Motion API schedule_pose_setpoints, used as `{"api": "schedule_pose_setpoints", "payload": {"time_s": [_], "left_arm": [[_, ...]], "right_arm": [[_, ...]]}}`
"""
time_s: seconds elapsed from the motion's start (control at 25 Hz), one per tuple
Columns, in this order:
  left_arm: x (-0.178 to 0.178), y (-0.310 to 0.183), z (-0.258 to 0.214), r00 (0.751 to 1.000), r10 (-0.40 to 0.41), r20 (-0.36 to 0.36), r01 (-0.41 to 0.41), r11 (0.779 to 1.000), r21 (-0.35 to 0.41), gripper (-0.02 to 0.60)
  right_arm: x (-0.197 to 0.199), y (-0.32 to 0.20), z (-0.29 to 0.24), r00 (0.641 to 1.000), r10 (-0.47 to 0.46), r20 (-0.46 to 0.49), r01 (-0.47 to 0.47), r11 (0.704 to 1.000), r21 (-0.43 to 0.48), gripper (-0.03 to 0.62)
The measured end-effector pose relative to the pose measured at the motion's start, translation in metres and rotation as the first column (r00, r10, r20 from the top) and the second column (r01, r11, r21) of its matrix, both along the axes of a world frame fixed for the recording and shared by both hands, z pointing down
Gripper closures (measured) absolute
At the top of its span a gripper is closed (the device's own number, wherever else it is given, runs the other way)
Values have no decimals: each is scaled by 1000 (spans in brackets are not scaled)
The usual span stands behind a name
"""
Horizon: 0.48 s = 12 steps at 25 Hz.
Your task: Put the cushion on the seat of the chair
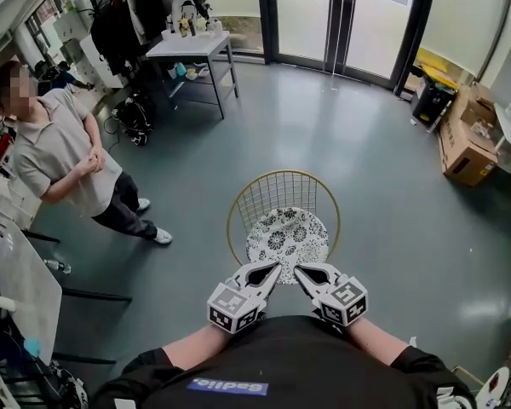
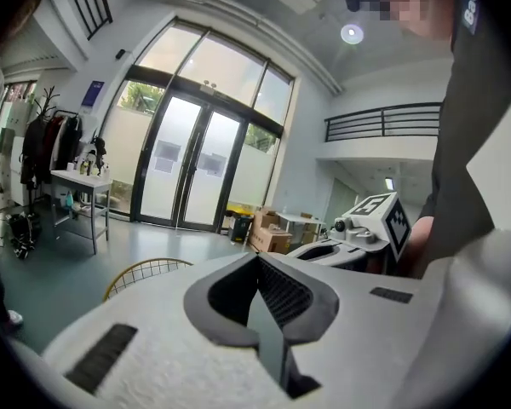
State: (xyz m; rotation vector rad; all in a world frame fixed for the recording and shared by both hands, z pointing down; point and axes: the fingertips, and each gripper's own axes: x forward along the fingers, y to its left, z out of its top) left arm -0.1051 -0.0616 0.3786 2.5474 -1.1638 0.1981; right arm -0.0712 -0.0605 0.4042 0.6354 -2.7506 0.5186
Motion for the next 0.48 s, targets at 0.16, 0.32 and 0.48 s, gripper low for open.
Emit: {"api": "schedule_pose_setpoints", "payload": {"time_s": [0.16,0.32,0.48], "left_arm": [[5,9,-2,1000,15,-7,-14,1000,18,565],[8,17,-2,1000,25,-6,-25,999,29,565],[11,22,3,999,31,-13,-31,999,25,565]], "right_arm": [[-4,8,-8,1000,-12,9,11,999,45,565],[-1,12,-10,1000,-2,12,1,997,72,565],[1,16,-7,1000,7,14,-8,997,71,565]]}}
